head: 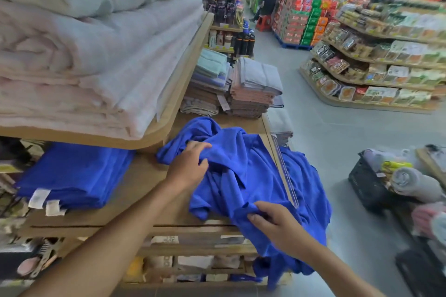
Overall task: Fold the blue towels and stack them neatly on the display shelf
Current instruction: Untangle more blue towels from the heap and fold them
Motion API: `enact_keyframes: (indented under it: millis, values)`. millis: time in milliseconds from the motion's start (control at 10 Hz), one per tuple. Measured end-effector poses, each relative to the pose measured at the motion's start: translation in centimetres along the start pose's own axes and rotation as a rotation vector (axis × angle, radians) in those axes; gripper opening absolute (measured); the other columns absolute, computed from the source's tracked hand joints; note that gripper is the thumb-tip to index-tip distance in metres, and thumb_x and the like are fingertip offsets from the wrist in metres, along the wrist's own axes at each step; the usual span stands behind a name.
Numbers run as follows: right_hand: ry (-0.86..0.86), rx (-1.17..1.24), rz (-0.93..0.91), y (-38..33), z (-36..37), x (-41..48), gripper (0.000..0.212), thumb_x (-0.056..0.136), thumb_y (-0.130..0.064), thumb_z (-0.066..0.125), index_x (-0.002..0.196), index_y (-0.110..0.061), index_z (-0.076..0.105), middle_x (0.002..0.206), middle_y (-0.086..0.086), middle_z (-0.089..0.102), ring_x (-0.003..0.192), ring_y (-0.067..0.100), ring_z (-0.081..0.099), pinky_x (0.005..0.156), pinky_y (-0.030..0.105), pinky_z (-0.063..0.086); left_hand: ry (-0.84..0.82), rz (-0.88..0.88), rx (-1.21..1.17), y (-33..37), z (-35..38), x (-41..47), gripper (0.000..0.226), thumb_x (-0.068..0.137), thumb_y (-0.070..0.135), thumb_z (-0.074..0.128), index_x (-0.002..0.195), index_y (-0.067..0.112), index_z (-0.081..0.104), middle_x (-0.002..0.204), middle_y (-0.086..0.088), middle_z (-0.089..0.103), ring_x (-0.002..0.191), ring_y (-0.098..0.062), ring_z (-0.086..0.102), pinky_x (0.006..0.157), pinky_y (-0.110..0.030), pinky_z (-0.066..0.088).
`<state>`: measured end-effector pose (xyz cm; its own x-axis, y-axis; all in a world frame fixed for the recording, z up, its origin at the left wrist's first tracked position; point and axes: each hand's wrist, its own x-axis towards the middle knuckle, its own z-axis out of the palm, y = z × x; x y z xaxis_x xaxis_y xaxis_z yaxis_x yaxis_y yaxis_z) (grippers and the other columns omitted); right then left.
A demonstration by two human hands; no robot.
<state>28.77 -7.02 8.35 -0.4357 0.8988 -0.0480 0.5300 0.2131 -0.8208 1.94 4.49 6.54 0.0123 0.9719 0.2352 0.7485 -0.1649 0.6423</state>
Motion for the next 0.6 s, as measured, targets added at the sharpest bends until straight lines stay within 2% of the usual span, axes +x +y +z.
enact_keyframes:
  millis: [100, 200, 300, 400, 500, 600]
  values:
    - [-0.045, -0.014, -0.003, 0.1, 1.0, -0.4, 0.038, 0.1, -0.024, 0.057, 0.067, -0.031, 0.04, 0.062, -0.012, 0.033, 0.059, 0.003, 0.031, 0.057, 0.021, 0.026, -0.27, -0.032, 0.338, -0.5, 0.9, 3.3, 0.058, 0.091, 0.045, 0.062, 0.145, 0.034, 0.045, 0.145, 0.003, 0.045, 0.12, -0.028, 0.06, 0.093, -0.044, 0.052]
    - [-0.064, -0.037, 0.006, 0.3, 1.4, -0.8, 0.029, 0.097, -0.03, 0.054, 0.071, -0.026, 0.04, 0.064, -0.011, 0.035, 0.061, 0.003, 0.033, 0.057, 0.024, 0.026, -0.27, -0.041, 0.574, 1.0, 1.5, 6.8, 0.025, 0.097, 0.039, 0.049, 0.113, 0.03, 0.066, 0.121, -0.002, 0.067, 0.107, -0.029, 0.066, 0.081, -0.037, 0.052]
    - [-0.045, -0.056, 0.032, 0.7, 1.3, -1.0, 0.026, 0.094, -0.031, 0.052, 0.072, -0.028, 0.041, 0.063, -0.012, 0.037, 0.061, 0.002, 0.034, 0.057, 0.024, 0.027, -0.113, -0.263, -0.225, 4.9, 1.1, 11.0, 0.019, 0.102, 0.019, 0.049, 0.1, 0.019, 0.068, 0.097, -0.008, 0.072, 0.091, -0.028, 0.066, 0.068, -0.032, 0.052]
    - [-0.032, -0.014, 0.075, 1.1, 1.4, -1.3, 0.025, 0.094, -0.034, 0.053, 0.074, -0.025, 0.043, 0.065, -0.011, 0.037, 0.061, 0.003, 0.035, 0.057, 0.026, 0.029, -0.094, -0.386, -1.318, 8.2, -0.3, 14.3, 0.038, 0.101, -0.003, 0.042, 0.126, 0.024, 0.049, 0.113, 0.001, 0.063, 0.096, -0.013, 0.065, 0.076, -0.025, 0.054]
    - [-0.038, 0.035, 0.102, 1.6, 1.4, -1.6, 0.028, 0.095, -0.037, 0.053, 0.076, -0.02, 0.043, 0.067, -0.01, 0.036, 0.062, 0.006, 0.034, 0.058, 0.026, 0.029, -0.114, 0.013, -0.741, 8.5, 0.0, 14.6, 0.066, 0.086, -0.023, 0.041, 0.141, 0.011, 0.046, 0.134, 0.0, 0.057, 0.114, -0.01, 0.061, 0.097, -0.022, 0.049]
    - [-0.033, 0.092, 0.103, 1.7, 1.1, -1.7, 0.027, 0.097, -0.03, 0.054, 0.08, -0.01, 0.047, 0.07, -0.004, 0.038, 0.066, 0.011, 0.036, 0.063, 0.032, 0.03, -0.03, 0.011, -0.295, 5.7, 1.5, 13.0, 0.049, 0.081, -0.015, 0.045, 0.121, 0.005, 0.066, 0.119, -0.013, 0.069, 0.111, -0.028, 0.063, 0.099, -0.028, 0.047]
